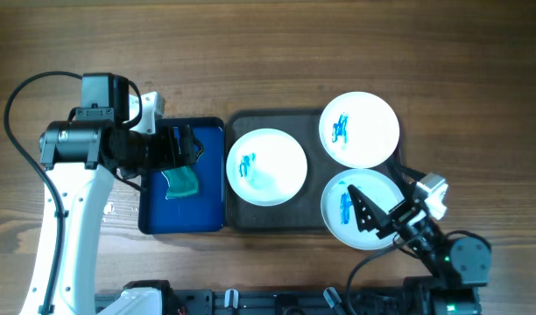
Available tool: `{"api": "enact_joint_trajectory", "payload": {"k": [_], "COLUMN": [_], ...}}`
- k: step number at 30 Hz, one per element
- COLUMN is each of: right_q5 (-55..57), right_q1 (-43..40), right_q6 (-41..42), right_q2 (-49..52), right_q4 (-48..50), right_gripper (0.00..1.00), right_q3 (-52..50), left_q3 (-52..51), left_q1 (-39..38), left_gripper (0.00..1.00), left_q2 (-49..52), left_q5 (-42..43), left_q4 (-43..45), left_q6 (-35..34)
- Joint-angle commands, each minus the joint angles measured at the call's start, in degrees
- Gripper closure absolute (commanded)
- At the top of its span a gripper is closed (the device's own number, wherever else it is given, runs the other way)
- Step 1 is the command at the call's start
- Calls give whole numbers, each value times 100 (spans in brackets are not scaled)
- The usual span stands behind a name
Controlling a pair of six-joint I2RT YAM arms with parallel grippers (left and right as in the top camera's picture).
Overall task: Clean dirty plates on tray and stack at the side
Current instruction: 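Move left gripper to the sponge and right gripper to the center plate rim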
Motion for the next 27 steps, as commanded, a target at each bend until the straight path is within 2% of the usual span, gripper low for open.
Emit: {"api": "enact_joint_trajectory", "payload": {"k": [1, 4, 8, 11, 13, 16, 21, 27], "right_q5": [-1027, -1797, -2562, -2129, -890, 398, 2131, 1825], "right_q1": [-9, -9, -7, 98, 330, 817, 1827, 2433], "right_q6": [-155, -334, -811, -1471, -1641, -1646, -1606, -1585], "right_q2": [1296, 3213, 5692, 7440, 8393, 9031, 9058, 9058], "right_q4": [17, -498, -2337, -4422, -5434, -5751, -5512, -5337], "right_gripper": [0, 0, 0, 0, 0, 0, 0, 0], "right_q3": [1360, 2839, 4819, 6260, 6966, 7246, 7246, 7243], "left_q3": [85, 85, 85, 85, 85, 85, 85, 85], "left_q1": [-26, -26, -26, -26, -26, -26, -26, -26], "left_gripper": [0, 0, 0, 0, 0, 0, 0, 0], "left_q2": [11, 11, 11, 11, 11, 11, 11, 11], "left_q5": [109, 109, 109, 109, 109, 107, 105, 107], "left_q4": [17, 17, 20, 17, 20, 22, 63, 68], "left_q6": [-57, -57, -55, -55, -55, -55, -52, -52]}}
